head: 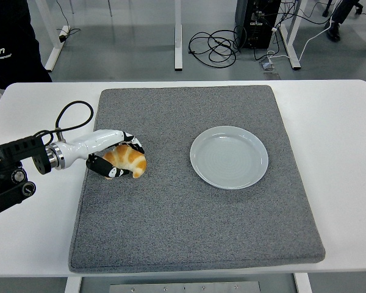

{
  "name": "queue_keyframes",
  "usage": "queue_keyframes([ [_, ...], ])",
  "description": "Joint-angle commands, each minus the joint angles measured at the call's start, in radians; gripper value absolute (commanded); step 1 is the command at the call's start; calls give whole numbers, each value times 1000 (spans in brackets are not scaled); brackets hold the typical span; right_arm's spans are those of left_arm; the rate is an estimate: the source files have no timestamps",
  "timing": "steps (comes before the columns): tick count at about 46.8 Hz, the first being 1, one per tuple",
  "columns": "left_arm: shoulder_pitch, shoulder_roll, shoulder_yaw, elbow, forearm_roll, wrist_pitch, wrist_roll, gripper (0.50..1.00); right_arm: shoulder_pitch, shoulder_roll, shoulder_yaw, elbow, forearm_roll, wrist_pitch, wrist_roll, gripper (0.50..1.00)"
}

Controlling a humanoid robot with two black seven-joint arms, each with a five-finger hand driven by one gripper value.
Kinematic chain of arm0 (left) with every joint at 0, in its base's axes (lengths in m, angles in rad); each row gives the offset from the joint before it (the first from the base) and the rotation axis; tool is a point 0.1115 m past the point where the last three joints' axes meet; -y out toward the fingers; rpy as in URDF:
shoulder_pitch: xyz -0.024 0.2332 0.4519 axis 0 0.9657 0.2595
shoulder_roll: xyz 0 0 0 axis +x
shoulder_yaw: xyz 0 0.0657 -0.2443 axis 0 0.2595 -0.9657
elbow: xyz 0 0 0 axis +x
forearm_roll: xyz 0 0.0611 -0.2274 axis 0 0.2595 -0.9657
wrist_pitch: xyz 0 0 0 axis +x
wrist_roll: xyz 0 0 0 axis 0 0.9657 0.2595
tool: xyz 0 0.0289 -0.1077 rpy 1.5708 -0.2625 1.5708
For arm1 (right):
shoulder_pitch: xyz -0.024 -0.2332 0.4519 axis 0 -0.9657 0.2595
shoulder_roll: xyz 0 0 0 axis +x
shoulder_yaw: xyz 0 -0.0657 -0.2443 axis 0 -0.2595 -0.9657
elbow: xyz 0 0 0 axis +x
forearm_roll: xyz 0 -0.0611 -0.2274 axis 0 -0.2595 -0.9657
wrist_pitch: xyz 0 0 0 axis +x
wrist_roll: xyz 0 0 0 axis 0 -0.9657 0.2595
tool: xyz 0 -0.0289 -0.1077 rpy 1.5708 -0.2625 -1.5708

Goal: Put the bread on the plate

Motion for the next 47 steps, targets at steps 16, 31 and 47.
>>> queue_keyframes([
  [16,-90,24,0,5,-101,-65,-1,500,0,0,0,0,0,0,0,1000],
  [31,-253,-7,8,49,-103,-151,9,500,0,0,0,0,0,0,0,1000],
  [47,-434,-245,76,244,-105,-195,8,500,0,0,0,0,0,0,0,1000],
])
